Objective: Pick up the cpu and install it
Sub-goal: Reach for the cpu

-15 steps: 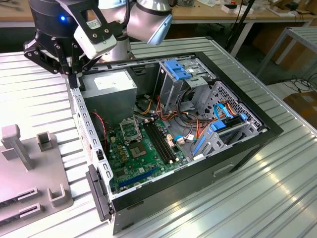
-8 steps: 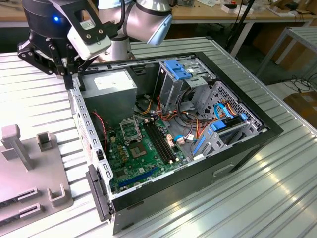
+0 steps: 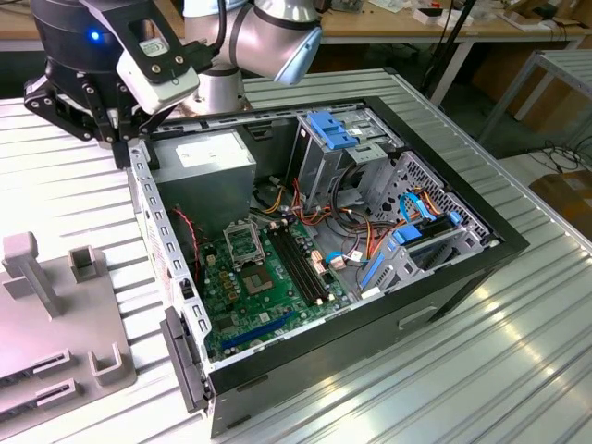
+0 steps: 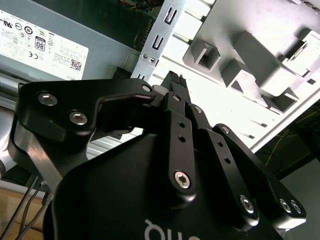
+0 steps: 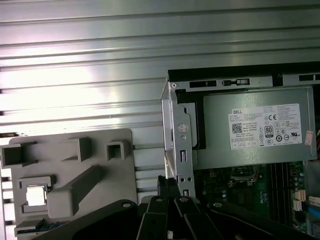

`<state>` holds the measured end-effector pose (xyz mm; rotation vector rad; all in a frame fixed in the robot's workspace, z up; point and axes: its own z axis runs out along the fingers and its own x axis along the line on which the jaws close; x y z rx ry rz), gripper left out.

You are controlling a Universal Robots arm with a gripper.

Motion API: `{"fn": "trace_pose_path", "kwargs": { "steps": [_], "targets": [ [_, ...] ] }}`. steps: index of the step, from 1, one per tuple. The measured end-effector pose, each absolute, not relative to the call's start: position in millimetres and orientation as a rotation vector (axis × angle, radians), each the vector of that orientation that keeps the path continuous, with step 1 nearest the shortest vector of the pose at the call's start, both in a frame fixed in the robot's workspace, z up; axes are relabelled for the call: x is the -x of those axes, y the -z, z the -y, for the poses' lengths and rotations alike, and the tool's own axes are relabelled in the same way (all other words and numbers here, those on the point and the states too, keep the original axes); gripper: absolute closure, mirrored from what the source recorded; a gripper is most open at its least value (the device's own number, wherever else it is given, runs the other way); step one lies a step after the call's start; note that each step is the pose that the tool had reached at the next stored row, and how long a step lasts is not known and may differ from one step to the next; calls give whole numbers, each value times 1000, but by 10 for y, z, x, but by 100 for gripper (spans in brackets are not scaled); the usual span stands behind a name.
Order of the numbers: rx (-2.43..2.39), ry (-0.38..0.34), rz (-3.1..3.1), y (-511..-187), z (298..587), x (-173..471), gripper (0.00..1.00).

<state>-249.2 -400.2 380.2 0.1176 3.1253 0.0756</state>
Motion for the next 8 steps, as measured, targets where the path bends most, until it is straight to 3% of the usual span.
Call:
{"fn": "trace_pose_path", "kwargs": {
  "steps": [8],
  "targets": [
    [-118, -76, -3125, -3799, 4002, 2556, 89]
  ]
}}
